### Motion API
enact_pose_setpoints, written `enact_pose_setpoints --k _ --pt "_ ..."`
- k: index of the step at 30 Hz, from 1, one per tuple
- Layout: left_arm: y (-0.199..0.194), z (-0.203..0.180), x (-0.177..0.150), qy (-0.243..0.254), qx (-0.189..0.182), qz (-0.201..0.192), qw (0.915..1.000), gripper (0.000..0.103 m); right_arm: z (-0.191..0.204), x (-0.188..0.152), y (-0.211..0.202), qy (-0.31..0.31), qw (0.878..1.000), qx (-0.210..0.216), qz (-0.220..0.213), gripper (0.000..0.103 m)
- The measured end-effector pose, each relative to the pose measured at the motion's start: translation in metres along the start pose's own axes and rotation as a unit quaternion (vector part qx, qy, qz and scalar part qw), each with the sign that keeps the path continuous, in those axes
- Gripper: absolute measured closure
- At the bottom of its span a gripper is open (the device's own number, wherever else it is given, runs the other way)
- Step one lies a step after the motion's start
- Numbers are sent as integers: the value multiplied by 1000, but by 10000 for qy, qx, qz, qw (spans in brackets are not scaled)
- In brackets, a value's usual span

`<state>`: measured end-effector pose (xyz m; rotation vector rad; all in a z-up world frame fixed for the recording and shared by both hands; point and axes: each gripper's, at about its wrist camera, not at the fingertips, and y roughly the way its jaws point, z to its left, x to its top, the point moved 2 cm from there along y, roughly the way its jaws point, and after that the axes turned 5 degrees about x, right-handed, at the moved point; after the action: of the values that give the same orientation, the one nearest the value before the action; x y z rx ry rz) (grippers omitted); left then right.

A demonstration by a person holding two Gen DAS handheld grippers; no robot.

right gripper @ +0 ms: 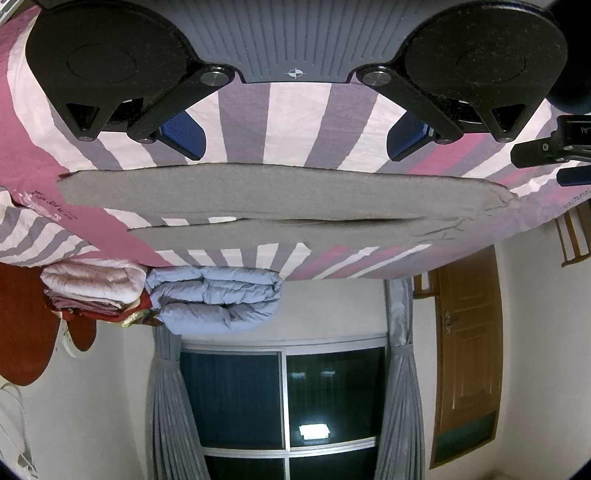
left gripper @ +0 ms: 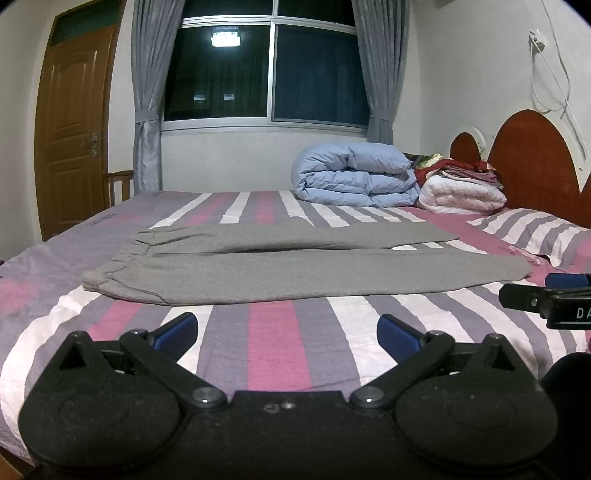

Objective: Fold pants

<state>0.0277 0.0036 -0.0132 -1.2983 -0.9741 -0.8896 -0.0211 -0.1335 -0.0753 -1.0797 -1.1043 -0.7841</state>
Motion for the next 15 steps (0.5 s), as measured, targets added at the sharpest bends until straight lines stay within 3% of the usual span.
enact_pose_setpoints --k 15 --pt "1 0 -5 -6 21 -28 10000 6 -2 -1 0 24 10000 -3 20 0"
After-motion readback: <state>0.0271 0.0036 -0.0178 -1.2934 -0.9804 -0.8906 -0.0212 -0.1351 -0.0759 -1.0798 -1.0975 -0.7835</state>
